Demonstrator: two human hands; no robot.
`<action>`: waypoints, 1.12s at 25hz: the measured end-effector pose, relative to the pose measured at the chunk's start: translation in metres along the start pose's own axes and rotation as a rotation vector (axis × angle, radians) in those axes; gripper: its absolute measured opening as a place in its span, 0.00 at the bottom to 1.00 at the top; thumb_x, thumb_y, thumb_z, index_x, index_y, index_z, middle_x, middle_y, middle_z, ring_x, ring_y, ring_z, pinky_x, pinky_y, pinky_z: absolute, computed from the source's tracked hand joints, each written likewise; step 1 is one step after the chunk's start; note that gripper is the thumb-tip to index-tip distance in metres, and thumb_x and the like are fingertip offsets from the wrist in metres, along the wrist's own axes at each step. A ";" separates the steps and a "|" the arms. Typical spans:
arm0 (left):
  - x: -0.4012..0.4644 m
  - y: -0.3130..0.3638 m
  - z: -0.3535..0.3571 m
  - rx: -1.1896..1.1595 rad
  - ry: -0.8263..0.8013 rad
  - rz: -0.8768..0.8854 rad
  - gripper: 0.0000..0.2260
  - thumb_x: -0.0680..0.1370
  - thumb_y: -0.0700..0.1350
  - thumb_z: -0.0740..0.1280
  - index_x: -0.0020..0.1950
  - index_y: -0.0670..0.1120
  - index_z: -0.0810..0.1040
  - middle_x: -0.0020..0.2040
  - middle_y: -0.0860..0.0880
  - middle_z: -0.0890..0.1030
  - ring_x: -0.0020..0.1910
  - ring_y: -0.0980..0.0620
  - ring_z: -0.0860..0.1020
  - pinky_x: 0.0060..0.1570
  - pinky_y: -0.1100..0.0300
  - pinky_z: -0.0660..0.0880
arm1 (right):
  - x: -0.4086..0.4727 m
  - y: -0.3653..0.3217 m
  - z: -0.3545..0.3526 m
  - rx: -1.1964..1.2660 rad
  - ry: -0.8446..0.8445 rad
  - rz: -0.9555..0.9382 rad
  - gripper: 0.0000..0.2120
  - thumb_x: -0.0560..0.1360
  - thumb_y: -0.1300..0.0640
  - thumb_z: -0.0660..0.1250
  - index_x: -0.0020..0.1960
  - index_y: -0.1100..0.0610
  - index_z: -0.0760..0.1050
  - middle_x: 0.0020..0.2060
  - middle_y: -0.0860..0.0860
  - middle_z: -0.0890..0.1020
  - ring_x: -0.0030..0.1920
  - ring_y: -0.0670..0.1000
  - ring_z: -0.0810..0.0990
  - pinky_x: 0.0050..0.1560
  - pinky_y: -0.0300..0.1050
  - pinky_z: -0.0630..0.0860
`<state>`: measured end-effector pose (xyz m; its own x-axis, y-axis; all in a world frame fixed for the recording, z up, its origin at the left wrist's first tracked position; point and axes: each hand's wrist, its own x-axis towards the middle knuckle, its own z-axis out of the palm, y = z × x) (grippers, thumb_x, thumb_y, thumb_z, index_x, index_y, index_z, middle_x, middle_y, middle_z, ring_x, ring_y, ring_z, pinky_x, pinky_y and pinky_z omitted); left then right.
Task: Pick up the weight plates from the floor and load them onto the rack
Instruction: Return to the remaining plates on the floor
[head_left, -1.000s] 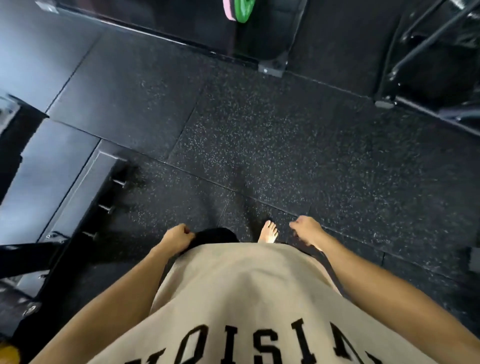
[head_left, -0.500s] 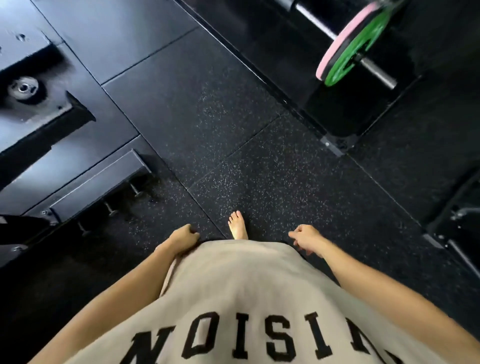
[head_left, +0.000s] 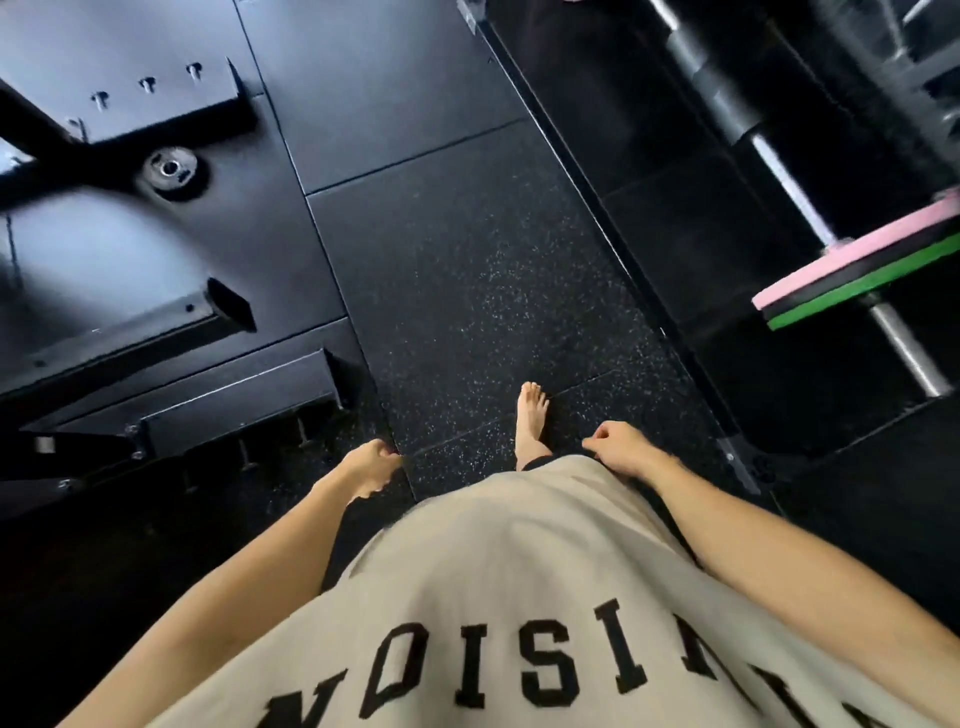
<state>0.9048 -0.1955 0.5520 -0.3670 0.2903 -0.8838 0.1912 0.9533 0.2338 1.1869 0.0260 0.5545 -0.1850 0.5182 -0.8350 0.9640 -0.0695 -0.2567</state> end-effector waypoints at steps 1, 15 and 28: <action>0.007 0.010 -0.011 -0.017 0.032 -0.031 0.10 0.82 0.47 0.59 0.56 0.41 0.72 0.43 0.42 0.77 0.37 0.45 0.75 0.34 0.59 0.71 | 0.018 -0.019 -0.022 -0.067 -0.004 -0.032 0.09 0.78 0.51 0.66 0.52 0.56 0.78 0.50 0.54 0.83 0.50 0.56 0.80 0.48 0.47 0.74; 0.150 0.108 -0.216 -0.581 0.300 -0.233 0.08 0.81 0.49 0.62 0.51 0.45 0.74 0.54 0.40 0.81 0.50 0.41 0.79 0.50 0.51 0.76 | 0.214 -0.431 -0.166 -0.554 -0.196 -0.302 0.09 0.81 0.50 0.61 0.53 0.56 0.72 0.44 0.54 0.80 0.39 0.52 0.77 0.35 0.45 0.73; 0.276 0.094 -0.528 -0.697 0.283 -0.307 0.10 0.80 0.50 0.62 0.55 0.45 0.74 0.51 0.43 0.81 0.43 0.45 0.79 0.40 0.55 0.75 | 0.326 -0.812 -0.137 -0.715 -0.250 -0.470 0.07 0.80 0.51 0.64 0.48 0.54 0.73 0.46 0.53 0.80 0.44 0.53 0.78 0.46 0.48 0.76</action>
<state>0.3412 0.0180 0.5442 -0.5449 -0.0718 -0.8354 -0.5324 0.7994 0.2786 0.3700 0.3686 0.5574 -0.5467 0.1524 -0.8233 0.6512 0.6955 -0.3037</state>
